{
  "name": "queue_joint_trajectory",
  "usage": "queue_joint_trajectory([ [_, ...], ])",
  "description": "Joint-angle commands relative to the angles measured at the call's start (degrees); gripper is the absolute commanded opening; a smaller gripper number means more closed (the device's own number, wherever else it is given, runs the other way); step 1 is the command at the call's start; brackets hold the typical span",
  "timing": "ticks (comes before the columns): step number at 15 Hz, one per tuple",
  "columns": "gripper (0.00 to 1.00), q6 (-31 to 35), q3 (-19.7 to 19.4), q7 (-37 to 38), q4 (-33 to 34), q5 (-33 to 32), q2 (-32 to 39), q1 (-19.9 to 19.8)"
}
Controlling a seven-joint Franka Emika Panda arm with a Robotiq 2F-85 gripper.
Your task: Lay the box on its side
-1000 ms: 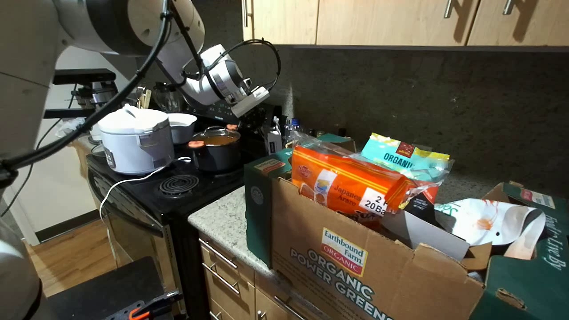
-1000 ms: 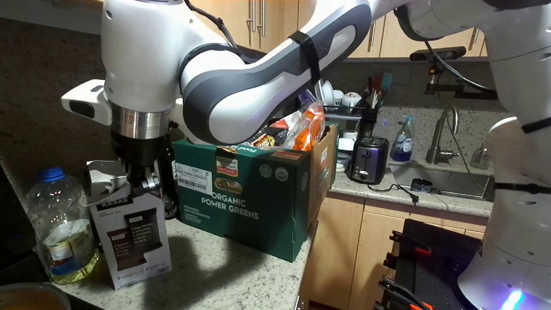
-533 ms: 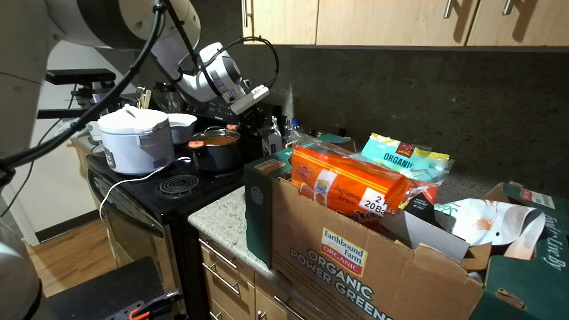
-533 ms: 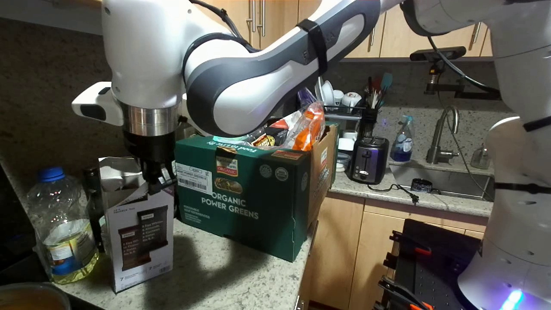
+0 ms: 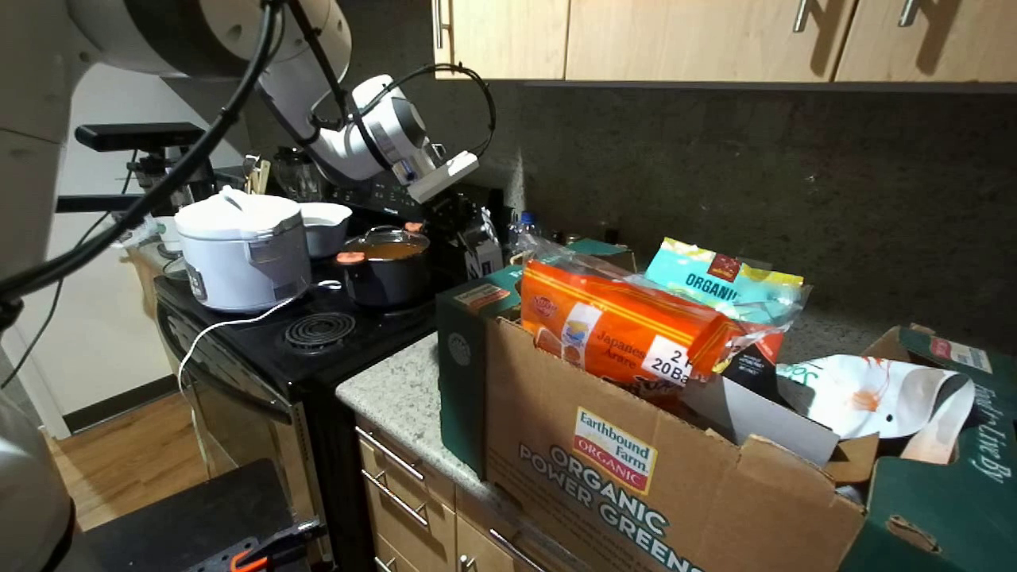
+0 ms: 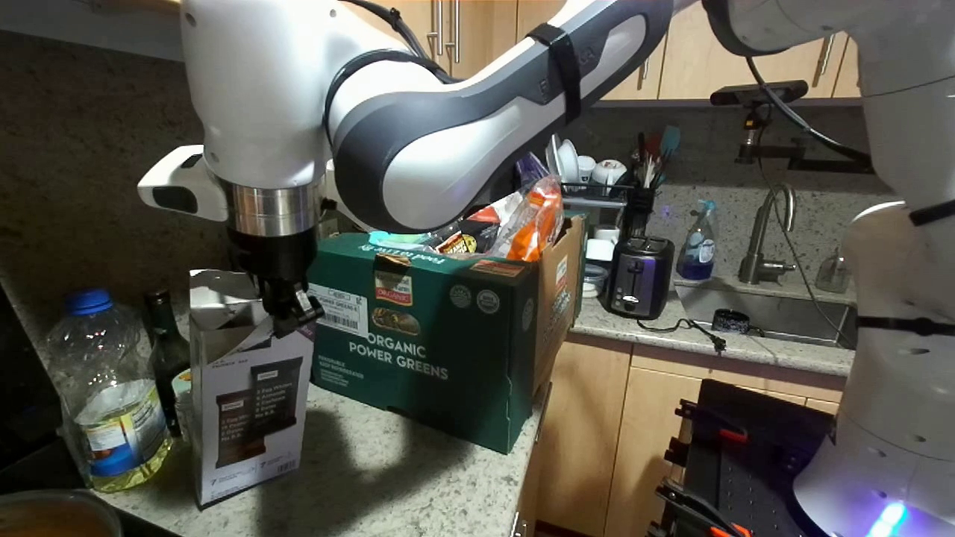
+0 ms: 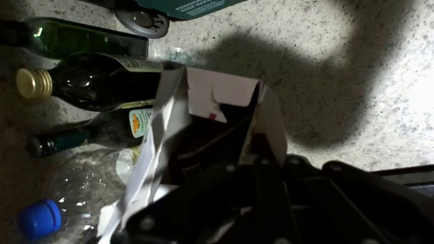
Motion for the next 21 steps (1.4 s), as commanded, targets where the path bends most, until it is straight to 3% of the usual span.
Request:
queue_joint_trajectory([
  [1, 0.0, -1.0, 0.8, -1.9, -3.9, 1.7, -1.5, -1.0],
  [21, 0.0, -0.1, 1.9, -1.1, -14.4, 6.7, -7.9, -1.4],
])
